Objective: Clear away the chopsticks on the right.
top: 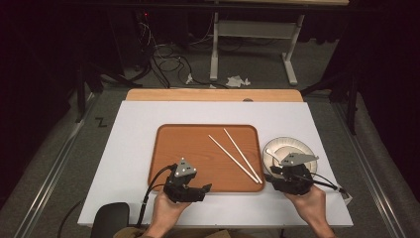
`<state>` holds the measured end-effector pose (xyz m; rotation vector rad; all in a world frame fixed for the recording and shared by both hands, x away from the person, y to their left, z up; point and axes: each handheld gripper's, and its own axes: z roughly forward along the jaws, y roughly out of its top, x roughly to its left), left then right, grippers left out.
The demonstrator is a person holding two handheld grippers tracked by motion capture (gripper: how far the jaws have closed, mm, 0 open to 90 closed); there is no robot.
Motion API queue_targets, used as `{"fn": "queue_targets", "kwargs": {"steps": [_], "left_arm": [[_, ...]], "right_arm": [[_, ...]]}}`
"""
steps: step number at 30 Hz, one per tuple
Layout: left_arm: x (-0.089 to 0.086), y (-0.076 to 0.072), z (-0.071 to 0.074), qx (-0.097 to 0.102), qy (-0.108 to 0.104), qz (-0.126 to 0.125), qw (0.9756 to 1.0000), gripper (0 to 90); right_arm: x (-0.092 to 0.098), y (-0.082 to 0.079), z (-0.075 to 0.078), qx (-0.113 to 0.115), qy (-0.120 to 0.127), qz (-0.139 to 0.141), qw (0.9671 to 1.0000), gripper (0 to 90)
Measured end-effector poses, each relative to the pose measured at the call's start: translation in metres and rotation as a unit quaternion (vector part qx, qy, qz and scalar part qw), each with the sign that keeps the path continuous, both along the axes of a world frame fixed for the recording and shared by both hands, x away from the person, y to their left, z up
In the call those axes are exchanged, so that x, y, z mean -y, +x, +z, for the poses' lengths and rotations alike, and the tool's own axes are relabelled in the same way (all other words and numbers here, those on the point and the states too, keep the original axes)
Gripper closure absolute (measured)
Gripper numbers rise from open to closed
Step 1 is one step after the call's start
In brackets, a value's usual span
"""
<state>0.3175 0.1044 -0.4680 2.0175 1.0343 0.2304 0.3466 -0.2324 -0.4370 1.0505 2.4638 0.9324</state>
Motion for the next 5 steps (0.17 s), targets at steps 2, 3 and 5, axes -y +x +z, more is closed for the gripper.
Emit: {"fn": "queue_targets", "kwargs": {"steps": [2, 3, 5], "left_arm": [[-0.0005, 0.001, 0.0002, 0.0, -0.004, 0.001, 1.0, 31.0], [-0.0005, 0.001, 0.0002, 0.0, -0.004, 0.001, 1.0, 31.0], [-0.001, 0.0036, -0.0003, 0.0, -0.003, 0.001, 1.0, 31.0]], "right_arm": [[0.0006, -0.0036, -0.001, 0.004, 0.0, 0.001, 1.0, 60.3], [0.0006, -0.0036, -0.001, 0.004, 0.0, 0.001, 1.0, 60.3], [0.0007, -0.0049, -0.0024, 0.008, -0.006, 0.0, 0.9999, 60.4]]}}
